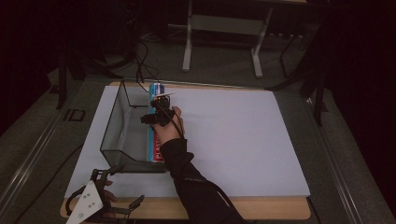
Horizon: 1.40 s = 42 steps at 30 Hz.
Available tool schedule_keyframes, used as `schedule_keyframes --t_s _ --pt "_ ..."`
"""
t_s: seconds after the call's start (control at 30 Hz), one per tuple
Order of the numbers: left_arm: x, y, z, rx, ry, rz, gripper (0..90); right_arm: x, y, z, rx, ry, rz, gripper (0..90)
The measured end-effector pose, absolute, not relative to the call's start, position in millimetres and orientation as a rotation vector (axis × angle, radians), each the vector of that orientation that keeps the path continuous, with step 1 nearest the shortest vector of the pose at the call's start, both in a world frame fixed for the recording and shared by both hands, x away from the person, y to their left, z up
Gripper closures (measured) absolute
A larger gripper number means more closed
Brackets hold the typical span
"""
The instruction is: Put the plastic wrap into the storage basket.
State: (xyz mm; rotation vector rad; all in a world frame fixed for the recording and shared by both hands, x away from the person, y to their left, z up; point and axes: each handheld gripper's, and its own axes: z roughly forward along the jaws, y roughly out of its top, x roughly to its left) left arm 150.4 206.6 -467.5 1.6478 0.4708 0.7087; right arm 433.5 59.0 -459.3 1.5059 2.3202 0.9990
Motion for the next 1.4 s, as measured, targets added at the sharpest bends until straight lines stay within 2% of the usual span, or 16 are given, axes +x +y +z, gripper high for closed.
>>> schedule_keyframes --t_s 0.07,0.4,0.87,1.4 --pt "150.7 206.5 -467.7 1.649 0.472 0.708 2.8 431.7 57.3 -454.1 1.444 2.346 0.993 12.6" --pt "151.5 205.4 -468.3 1.654 0.475 0.706 2.8 423.1 42.8 -431.4 1.274 2.451 1.032 14.1" --pt "155.4 202.0 -470.2 1.669 0.477 0.695 2.7 404.8 -17.1 -412.3 1.207 2.415 1.131 15.2" --pt "158.2 198.8 -472.0 1.685 0.48 0.69 2.7 380.7 -91.7 -414.0 1.202 2.367 1.134 15.0"
